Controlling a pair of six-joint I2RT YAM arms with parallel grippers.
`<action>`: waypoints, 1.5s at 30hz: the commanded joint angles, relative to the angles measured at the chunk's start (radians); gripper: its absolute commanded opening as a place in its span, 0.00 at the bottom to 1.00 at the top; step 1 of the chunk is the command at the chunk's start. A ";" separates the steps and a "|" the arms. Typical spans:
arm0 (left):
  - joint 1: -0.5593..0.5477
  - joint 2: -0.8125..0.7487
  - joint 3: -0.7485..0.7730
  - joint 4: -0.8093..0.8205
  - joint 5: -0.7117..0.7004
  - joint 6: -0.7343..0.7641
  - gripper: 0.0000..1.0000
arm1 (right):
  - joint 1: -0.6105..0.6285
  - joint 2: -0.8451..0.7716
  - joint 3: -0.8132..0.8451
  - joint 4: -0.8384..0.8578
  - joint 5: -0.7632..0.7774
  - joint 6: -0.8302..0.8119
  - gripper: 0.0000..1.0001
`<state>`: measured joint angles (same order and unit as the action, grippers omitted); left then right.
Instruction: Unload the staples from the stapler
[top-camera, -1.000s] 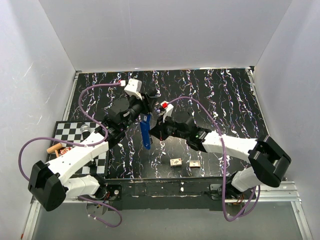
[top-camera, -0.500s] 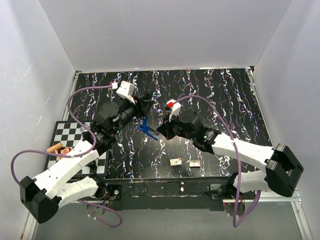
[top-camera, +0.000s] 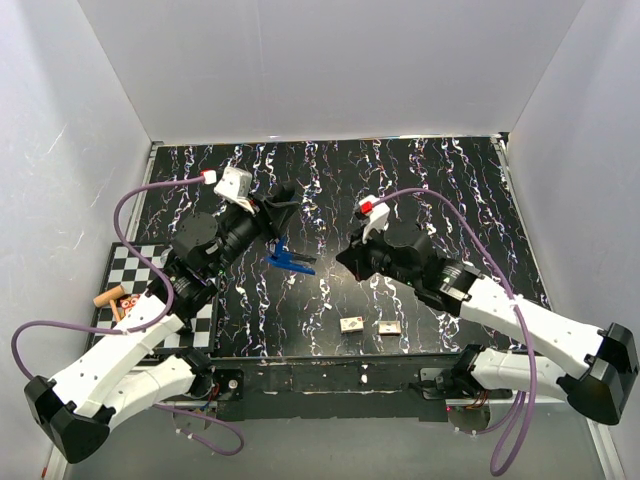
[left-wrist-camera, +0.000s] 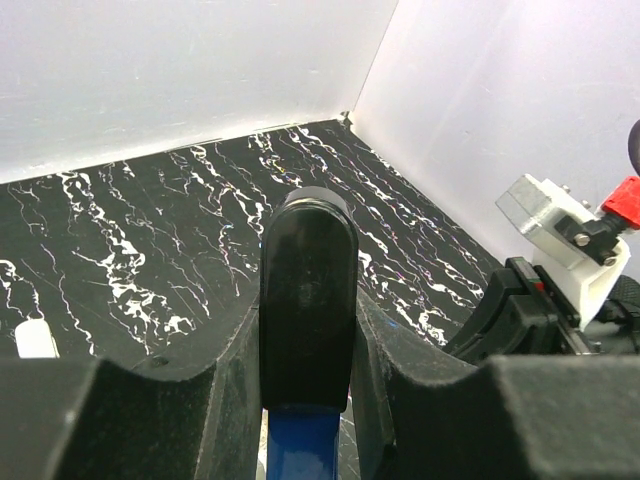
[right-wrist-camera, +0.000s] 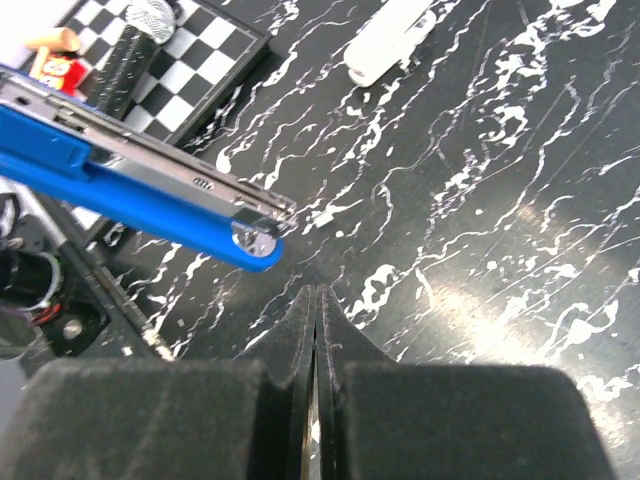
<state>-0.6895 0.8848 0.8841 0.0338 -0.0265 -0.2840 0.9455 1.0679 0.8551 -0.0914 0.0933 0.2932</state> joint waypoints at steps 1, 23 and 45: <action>0.001 -0.040 0.044 0.037 -0.001 -0.003 0.00 | 0.009 -0.060 -0.014 -0.038 -0.085 0.073 0.01; -0.001 -0.112 0.038 0.040 0.000 -0.063 0.00 | 0.119 0.145 -0.097 0.294 -0.184 0.376 0.01; -0.001 -0.179 0.032 -0.060 0.026 -0.093 0.00 | 0.119 0.110 0.018 0.216 0.009 0.245 0.01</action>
<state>-0.6891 0.7307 0.8845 -0.0532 -0.0250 -0.3416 1.0607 1.2144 0.8089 0.1009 0.0612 0.5781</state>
